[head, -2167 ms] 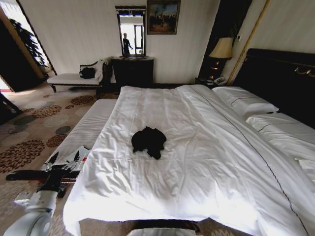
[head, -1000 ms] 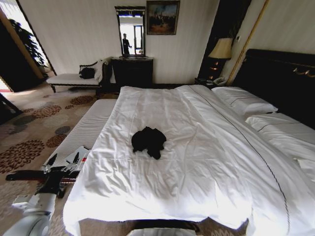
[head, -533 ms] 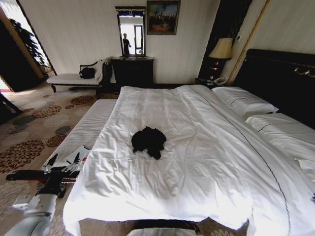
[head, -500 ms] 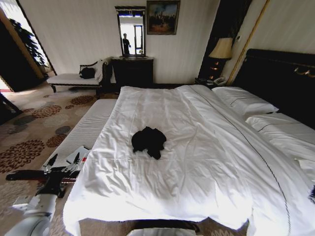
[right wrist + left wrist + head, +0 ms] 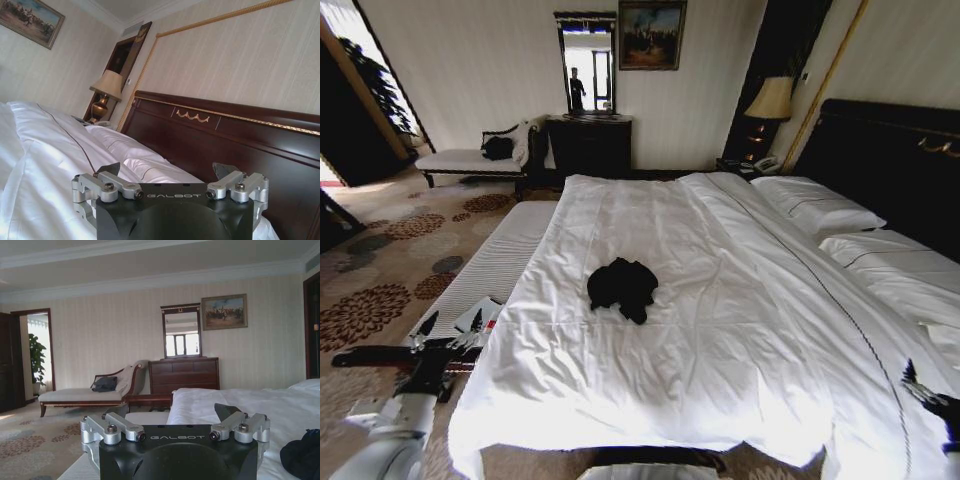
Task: Fold the clothes on the bed.
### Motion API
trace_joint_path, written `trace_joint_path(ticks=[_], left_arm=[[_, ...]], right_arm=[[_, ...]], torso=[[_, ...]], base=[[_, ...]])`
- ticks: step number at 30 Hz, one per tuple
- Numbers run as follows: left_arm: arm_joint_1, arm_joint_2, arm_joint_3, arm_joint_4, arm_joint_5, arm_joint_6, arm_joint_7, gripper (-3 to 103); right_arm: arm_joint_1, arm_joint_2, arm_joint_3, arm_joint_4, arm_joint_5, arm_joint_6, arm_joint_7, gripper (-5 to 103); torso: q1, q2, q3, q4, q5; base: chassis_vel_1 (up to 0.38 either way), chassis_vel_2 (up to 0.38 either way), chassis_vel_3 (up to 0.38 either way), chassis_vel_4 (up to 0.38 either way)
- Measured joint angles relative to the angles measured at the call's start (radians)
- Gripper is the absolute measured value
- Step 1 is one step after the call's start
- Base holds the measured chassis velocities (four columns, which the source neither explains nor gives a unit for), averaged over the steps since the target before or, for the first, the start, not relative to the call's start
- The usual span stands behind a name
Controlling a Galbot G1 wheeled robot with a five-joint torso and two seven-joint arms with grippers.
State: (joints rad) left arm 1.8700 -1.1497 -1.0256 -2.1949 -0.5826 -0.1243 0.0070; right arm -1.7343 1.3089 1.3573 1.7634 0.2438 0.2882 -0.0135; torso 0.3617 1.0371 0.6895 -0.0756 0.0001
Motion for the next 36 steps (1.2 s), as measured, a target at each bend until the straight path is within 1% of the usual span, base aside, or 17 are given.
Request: trace_joint_path(ticks=[6,13,17,19,20,21,24,25,26,28,30,31,33,34,35,36], left_arm=[[0.006,0.0,-0.001,0.001,0.0,-0.002,0.0,100],[0.005,-0.001,-0.001,-0.001,0.0,-0.002,0.0,100],[0.006,-0.001,-0.001,0.0,0.0,-0.002,-0.001,100],[0.003,0.0,0.001,-0.001,0.001,0.001,-0.002,100],[-0.002,0.002,0.003,-0.007,0.002,0.009,-0.002,100],[-0.002,0.002,0.003,-0.007,0.002,0.009,-0.002,100],[-0.025,0.025,0.009,-0.019,-0.001,0.04,-0.001,100],[-0.025,0.025,0.009,-0.019,-0.001,0.04,-0.001,100],[-0.04,0.04,0.009,-0.022,-0.009,0.053,0.0,100],[-0.069,0.062,0.009,-0.023,-0.023,0.079,0.0,100],[-0.114,0.092,0.008,-0.015,-0.048,0.119,0.0,100],[-0.114,0.092,0.008,-0.015,-0.048,0.119,0.0,100],[-0.153,0.123,0.015,-0.002,-0.075,0.154,-0.001,100],[-0.171,0.141,0.021,0.002,-0.094,0.171,-0.001,100],[-0.195,0.175,0.037,0.005,-0.138,0.204,-0.001,100],[-0.195,0.175,0.037,0.005,-0.138,0.204,-0.001,100]], right_arm=[[0.009,-0.003,-0.006,0.015,-0.007,-0.014,0.007,100],[0.006,-0.001,-0.01,0.018,-0.006,-0.004,0.008,100],[0.001,0.001,-0.015,0.029,0.0,0.001,0.008,100],[-0.005,0.002,-0.023,0.044,0.021,0.001,0.003,100],[-0.013,0.002,-0.034,0.06,0.055,0.0,-0.004,100],[-0.013,0.002,-0.034,0.06,0.055,0.0,-0.004,100],[-0.037,-0.016,-0.062,0.108,0.151,-0.029,-0.022,100],[-0.037,-0.016,-0.062,0.108,0.151,-0.029,-0.022,100],[-0.044,-0.028,-0.071,0.127,0.178,-0.044,-0.028,100],[-0.049,-0.051,-0.084,0.161,0.215,-0.068,-0.041,100],[-0.051,-0.09,-0.106,0.207,0.259,-0.104,-0.061,100],[-0.051,-0.09,-0.106,0.207,0.259,-0.104,-0.061,100],[-0.042,-0.133,-0.128,0.235,0.286,-0.139,-0.063,100],[-0.032,-0.165,-0.141,0.246,0.298,-0.161,-0.059,100],[-0.013,-0.216,-0.162,0.259,0.314,-0.205,-0.049,100],[-0.013,-0.216,-0.162,0.259,0.314,-0.205,-0.049,100]], torso=[[0.0,0.0,0.0,0.0003,0.0],[0.0,0.0,0.0,-0.0001,0.0002],[0.0,0.0,0.0,0.0,-0.0011],[0.0,0.0,0.0,0.0002,-0.0011],[0.0,0.0,0.0,0.0003,-0.0006],[0.0,0.0,0.0,0.0003,-0.0006],[0.0,0.0,0.0,0.0001,0.001],[0.0,0.0,0.0,0.0001,0.001],[0.0,0.0,0.0,-0.0003,0.0008],[0.0,0.0,0.0,-0.0003,0.0004],[0.0,0.0,0.0,-0.0001,0.0002],[0.0,0.0,0.0,-0.0001,0.0002],[0.0,0.0,0.0,0.0001,-0.0007],[0.0,0.0,0.0,-0.0001,-0.0007],[0.0,0.0,0.0,0.0002,-0.0006],[0.0,0.0,0.0,0.0002,-0.0006]], base=[[0.049,0.039,-0.044,-0.05],[0.135,0.131,-0.14,-0.15],[0.124,0.127,-0.127,-0.112],[0.067,0.063,-0.046,-0.03],[0.0,0.0,0.0,0.0],[0.0,0.0,0.0,0.0],[0.0,0.0,0.0,0.0],[0.0,0.0,0.0,0.0],[0.0,0.0,0.0,0.0],[0.0,0.0,0.0,0.0],[0.0,0.0,0.0,0.0],[0.0,0.0,0.0,0.0],[0.0,0.0,0.0,0.0],[0.0,0.0,0.0,0.0],[0.051,0.008,-0.023,-0.005],[0.051,0.008,-0.023,-0.005]])
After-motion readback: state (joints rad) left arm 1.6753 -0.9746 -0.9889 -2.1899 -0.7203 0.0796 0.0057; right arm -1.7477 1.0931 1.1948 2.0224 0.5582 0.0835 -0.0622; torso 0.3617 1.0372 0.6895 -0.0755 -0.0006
